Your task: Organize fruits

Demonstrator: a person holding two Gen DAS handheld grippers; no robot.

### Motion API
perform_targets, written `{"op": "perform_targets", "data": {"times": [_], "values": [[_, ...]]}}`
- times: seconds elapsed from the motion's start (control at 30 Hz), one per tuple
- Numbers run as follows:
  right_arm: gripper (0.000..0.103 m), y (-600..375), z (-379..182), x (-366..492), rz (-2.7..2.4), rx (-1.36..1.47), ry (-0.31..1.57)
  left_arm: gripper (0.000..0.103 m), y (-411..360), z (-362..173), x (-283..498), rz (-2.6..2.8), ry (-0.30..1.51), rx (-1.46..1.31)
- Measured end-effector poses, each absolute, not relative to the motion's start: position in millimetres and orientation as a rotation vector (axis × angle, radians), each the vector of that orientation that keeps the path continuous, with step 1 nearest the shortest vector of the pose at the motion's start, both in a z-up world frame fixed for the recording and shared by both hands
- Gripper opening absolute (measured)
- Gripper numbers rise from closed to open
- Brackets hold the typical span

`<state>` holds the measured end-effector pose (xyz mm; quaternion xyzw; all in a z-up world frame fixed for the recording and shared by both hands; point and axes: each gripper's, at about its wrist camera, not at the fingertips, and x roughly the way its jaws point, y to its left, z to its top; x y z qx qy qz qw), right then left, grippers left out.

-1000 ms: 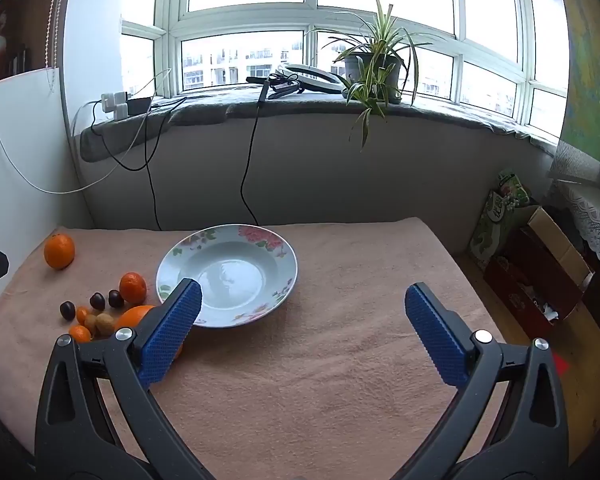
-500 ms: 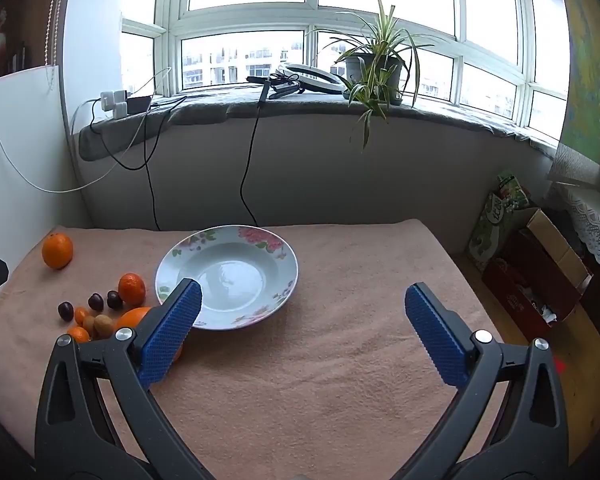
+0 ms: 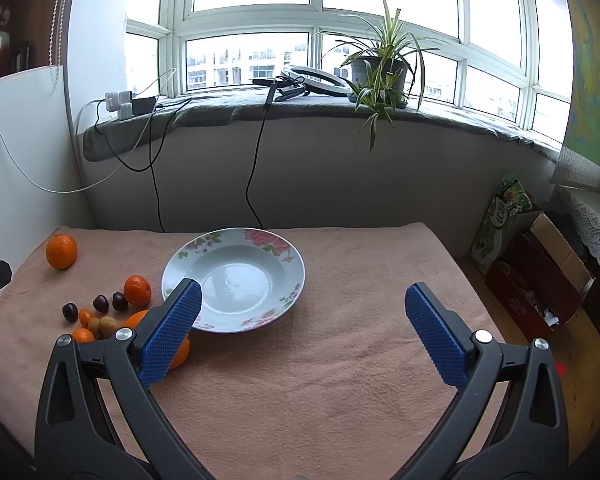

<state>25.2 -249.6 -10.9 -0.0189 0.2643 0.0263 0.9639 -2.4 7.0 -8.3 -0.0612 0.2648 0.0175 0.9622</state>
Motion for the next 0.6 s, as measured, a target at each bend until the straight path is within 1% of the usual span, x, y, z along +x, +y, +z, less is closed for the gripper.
{"op": "perform_targets", "data": {"times": [0.6], "values": [[0.103, -254.3, -15.6, 25.7, 0.056, -0.028, 0.542, 0.088, 5.5, -7.6, -0.4, 0.044, 0.541, -0.109]]}}
